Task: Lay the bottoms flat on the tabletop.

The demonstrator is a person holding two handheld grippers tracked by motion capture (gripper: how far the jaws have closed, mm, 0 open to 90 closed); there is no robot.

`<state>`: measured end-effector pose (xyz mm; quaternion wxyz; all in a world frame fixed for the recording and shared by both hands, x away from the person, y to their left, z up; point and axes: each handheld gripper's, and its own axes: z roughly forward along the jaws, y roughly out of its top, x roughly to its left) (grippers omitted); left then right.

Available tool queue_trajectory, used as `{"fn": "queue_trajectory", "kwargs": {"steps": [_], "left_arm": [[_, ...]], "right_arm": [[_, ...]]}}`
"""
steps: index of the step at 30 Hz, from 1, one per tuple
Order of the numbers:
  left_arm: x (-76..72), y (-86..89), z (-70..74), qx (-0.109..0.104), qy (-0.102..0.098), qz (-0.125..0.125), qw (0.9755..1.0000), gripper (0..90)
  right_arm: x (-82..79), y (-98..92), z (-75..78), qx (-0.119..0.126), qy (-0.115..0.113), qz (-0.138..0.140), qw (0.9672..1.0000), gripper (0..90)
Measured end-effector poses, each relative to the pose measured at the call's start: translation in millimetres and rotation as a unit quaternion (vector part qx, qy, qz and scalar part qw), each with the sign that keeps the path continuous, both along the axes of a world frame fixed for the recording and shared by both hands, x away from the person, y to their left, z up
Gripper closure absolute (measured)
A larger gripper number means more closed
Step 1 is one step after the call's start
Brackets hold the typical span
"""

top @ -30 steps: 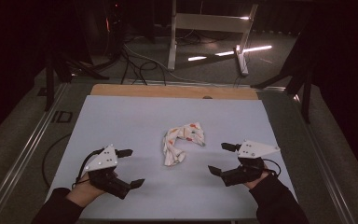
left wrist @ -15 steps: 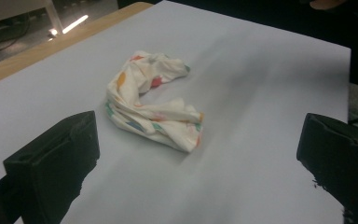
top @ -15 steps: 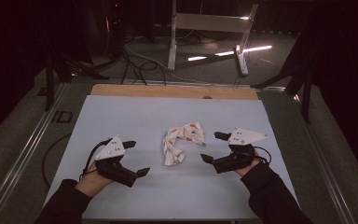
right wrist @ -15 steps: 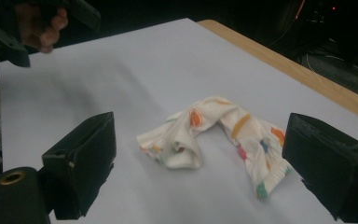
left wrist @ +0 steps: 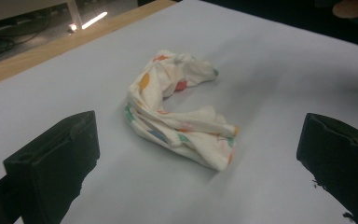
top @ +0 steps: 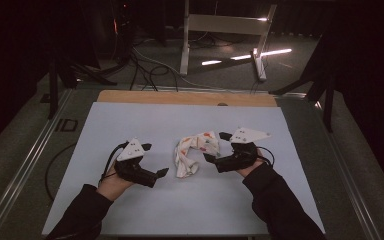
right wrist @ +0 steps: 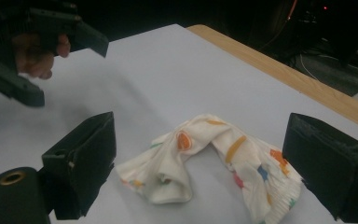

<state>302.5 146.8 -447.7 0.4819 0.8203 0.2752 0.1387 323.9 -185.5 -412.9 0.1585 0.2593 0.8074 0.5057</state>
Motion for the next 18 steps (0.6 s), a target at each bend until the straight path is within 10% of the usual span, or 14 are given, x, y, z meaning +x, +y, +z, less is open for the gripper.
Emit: {"fn": "queue_trajectory", "kwargs": {"steps": [18], "left_arm": [[27.9, -31.3, -38.4, 0.04, 0.057, 0.018, 0.9974, 3.5]], "right_arm": [[18.1, 34.7, -33.4, 0.002, 0.025, -0.019, 0.9995, 37.4]]}}
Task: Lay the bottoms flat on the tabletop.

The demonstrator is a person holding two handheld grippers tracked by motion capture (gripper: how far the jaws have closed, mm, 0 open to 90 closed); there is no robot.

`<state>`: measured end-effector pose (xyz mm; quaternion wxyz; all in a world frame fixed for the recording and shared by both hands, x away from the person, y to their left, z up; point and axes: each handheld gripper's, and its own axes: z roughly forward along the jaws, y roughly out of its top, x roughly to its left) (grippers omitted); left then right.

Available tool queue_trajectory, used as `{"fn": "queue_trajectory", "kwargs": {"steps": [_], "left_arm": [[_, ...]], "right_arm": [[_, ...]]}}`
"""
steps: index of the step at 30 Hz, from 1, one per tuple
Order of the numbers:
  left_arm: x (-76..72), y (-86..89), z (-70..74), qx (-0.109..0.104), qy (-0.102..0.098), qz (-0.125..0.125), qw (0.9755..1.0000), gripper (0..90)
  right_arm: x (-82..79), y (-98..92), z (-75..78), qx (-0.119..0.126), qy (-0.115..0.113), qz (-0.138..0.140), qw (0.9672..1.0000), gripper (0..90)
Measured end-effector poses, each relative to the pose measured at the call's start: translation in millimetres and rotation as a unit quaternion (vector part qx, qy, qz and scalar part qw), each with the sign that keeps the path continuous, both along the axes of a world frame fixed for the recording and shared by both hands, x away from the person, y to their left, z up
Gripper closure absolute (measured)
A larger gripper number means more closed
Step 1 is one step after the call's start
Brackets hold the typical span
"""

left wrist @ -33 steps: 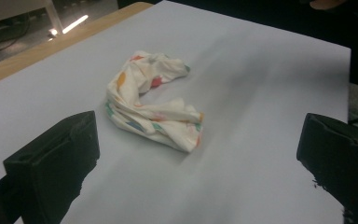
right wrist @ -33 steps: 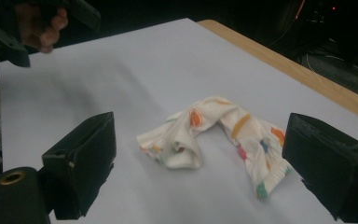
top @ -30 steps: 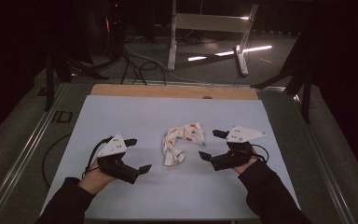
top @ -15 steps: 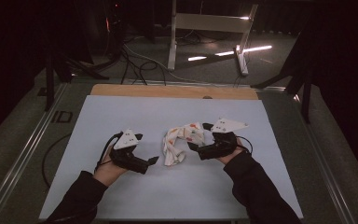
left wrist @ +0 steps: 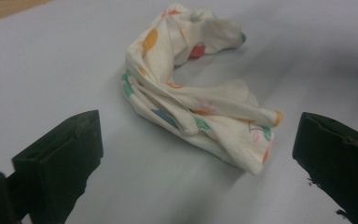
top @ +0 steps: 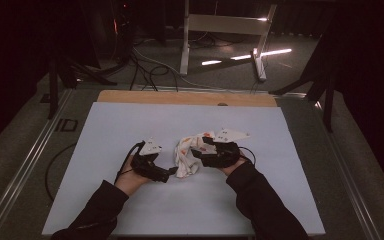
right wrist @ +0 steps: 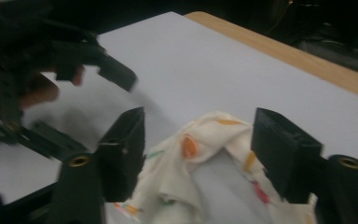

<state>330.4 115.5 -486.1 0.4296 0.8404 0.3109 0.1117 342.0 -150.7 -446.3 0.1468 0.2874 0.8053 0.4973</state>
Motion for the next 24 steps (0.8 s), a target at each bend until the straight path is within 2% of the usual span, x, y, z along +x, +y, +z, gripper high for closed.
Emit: {"fn": "queue_trajectory", "kwargs": {"steps": [2, 5, 8, 11, 13, 16, 17, 20, 23, 24], "left_arm": [[0.5, -3.3, -2.4, 0.003, 0.001, -0.004, 1.0, 4.3], [2.4, -8.5, -6.4, 0.012, 0.01, -0.014, 0.9998, 9.8], [4.7, -13.2, -10.8, 0.019, 0.024, -0.024, 0.9992, 17.1], [6.6, -16.6, -14.9, 0.029, 0.029, -0.028, 0.9988, 28.3], [9.8, -17.4, -17.9, 0.029, 0.042, -0.034, 0.9981, 36.8], [13.8, -20.5, -22.1, 0.043, 0.055, -0.033, 0.997, 39.7], [14.7, -21.4, -22.8, 0.045, 0.056, -0.032, 0.9969, 40.3], [18.1, -24.4, -24.7, 0.05, 0.062, -0.025, 0.9966, 41.3], [21.7, -26.3, -26.2, 0.053, 0.065, -0.019, 0.9963, 45.8], [21.7, -26.3, -26.2, 0.053, 0.065, -0.019, 0.9963, 47.5]], "right_arm": [[2.3, 5.1, -4.9, -0.004, 0.003, 0.002, 1.0, 42.6], [6.8, 13.2, -13.6, -0.005, 0.019, 0.003, 0.9998, 50.2], [10.2, 20.9, -24.1, -0.019, 0.03, 0.01, 0.9993, 54.1], [13.3, 27.5, -34.2, -0.026, 0.045, 0.012, 0.9986, 57.1], [15.4, 29.9, -39.1, -0.03, 0.052, 0.016, 0.9981, 58.0], [16.2, 35.5, -47.0, -0.038, 0.057, 0.02, 0.9975, 57.9], [15.9, 38.1, -50.1, -0.049, 0.056, 0.022, 0.997, 57.9], [17.7, 41.6, -56.6, -0.059, 0.064, 0.025, 0.9959, 58.8], [21.5, 42.9, -62.5, -0.067, 0.081, 0.024, 0.9942, 66.5], [21.5, 42.9, -62.5, -0.067, 0.081, 0.024, 0.9942, 66.5]]}}
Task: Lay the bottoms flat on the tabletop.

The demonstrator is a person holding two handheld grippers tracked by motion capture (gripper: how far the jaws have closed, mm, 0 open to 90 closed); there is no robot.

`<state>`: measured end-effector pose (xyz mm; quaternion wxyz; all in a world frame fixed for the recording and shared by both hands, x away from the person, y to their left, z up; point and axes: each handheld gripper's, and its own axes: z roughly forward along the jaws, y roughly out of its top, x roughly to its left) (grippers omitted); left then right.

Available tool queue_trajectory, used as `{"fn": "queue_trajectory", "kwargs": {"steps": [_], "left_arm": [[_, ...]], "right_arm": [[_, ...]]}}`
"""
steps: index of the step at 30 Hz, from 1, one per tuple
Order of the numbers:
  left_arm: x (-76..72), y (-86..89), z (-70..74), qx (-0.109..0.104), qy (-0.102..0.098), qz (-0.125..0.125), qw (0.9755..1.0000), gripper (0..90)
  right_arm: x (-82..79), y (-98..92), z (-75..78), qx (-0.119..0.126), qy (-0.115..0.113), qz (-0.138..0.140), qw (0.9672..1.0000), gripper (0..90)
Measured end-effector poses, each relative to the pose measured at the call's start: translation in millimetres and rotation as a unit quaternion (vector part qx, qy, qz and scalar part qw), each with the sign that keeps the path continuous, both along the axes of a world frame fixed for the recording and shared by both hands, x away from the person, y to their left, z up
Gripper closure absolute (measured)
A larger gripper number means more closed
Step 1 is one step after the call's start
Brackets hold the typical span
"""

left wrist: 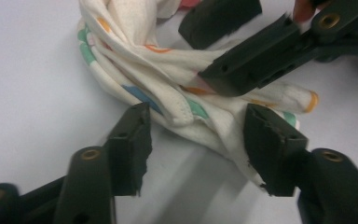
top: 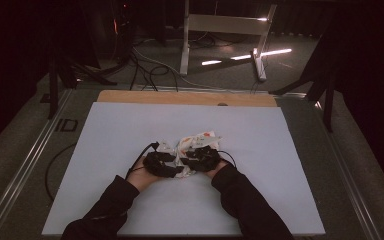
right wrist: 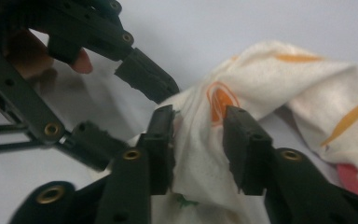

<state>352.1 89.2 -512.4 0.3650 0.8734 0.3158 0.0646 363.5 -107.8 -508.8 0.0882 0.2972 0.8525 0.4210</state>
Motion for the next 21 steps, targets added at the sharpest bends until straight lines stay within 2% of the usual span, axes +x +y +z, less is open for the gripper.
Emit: {"fn": "queue_trajectory", "kwargs": {"steps": [1, 3, 7, 11, 13, 21], "left_arm": [[1.8, -0.7, -0.9, 0.0, 0.001, 0.002, 1.0, 54.2], [3.0, -1.2, -0.8, 0.005, -0.002, 0.005, 1.0, 61.4], [4.3, -1.7, 2.1, 0.004, -0.006, 0.007, 0.9999, 79.7], [3.2, 0.6, 6.2, 0.009, -0.016, 0.011, 0.9998, 83.8], [2.8, 4.7, 9.0, 0.005, -0.018, 0.015, 0.9997, 84.6], [-0.9, 26.3, 21.3, 0.013, -0.031, 0.028, 0.999, 85.6]], "right_arm": [[1.7, -0.3, -2.4, -0.001, 0.006, 0.003, 1.0, 76.8], [1.7, -0.2, -2.4, -0.001, 0.008, 0.001, 1.0, 83.7], [0.5, -1.0, 0.9, -0.017, -0.012, 0.001, 0.9998, 87.6], [-1.7, -7.2, 4.5, -0.023, -0.021, 0.003, 0.9995, 88.0], [-2.3, -12.8, 5.6, -0.018, -0.019, 0.001, 0.9996, 88.0], [-9.9, -35.6, 11.9, -0.014, -0.024, -0.008, 0.9996, 88.2]]}}
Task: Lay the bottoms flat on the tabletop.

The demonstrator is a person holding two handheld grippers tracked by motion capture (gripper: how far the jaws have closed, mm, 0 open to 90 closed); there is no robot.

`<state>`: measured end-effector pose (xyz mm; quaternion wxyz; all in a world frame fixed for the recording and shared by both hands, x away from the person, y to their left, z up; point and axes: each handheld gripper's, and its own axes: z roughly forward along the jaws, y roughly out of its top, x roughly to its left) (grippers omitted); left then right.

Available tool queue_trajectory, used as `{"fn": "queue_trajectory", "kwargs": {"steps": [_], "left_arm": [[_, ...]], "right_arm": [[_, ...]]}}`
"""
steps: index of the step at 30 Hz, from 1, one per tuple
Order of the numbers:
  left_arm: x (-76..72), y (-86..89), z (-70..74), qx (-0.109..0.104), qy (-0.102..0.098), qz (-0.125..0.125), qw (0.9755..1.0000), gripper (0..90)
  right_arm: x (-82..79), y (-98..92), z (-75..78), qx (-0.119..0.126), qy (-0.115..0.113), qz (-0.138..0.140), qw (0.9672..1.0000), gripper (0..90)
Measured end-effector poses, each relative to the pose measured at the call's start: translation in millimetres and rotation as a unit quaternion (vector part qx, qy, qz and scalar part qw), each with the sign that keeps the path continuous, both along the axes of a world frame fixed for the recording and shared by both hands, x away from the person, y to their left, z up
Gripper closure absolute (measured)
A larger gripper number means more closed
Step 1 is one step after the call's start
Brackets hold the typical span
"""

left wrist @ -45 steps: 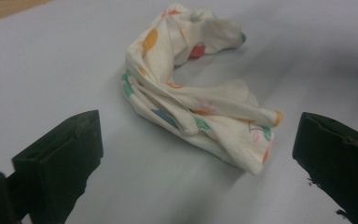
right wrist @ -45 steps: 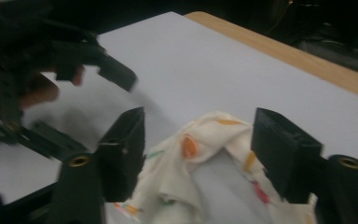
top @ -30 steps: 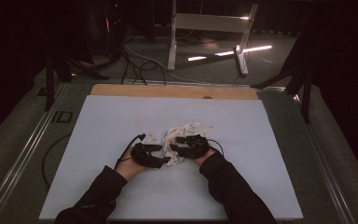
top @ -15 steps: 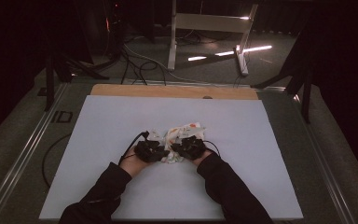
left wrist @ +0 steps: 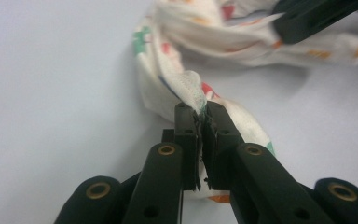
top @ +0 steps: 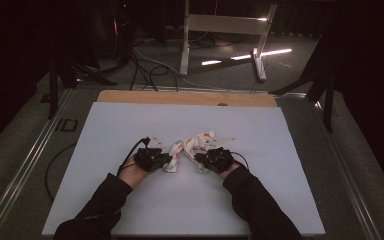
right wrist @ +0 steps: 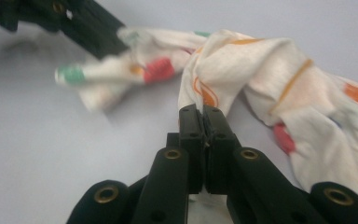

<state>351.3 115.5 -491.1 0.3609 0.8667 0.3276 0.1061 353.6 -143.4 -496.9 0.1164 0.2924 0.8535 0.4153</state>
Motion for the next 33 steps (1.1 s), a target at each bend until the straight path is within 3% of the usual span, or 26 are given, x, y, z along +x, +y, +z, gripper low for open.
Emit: {"fn": "queue_trajectory", "kwargs": {"steps": [10, 21, 28, 33], "left_arm": [[-16.5, 27.8, 7.6, 0.014, -0.014, 0.013, 0.9997, 85.7], [-52.4, 55.5, 4.2, 0.042, -0.02, 0.011, 0.9988, 85.6], [-71.1, 62.8, 1.8, 0.051, -0.017, 0.009, 0.9985, 85.6], [-85.0, 61.0, 1.5, 0.045, -0.003, -0.012, 0.9989, 85.4]], "right_arm": [[-22.7, -31.4, 6.0, -0.003, -0.01, 0.003, 0.9999, 88.2], [-52.4, -71.8, -1.0, -0.024, -0.001, -0.005, 0.9997, 88.2], [-64.9, -97.1, -2.0, -0.025, 0.002, -0.024, 0.9994, 88.1], [-72.9, -108.6, -4.1, -0.031, 0.007, -0.023, 0.9993, 88.0]]}}
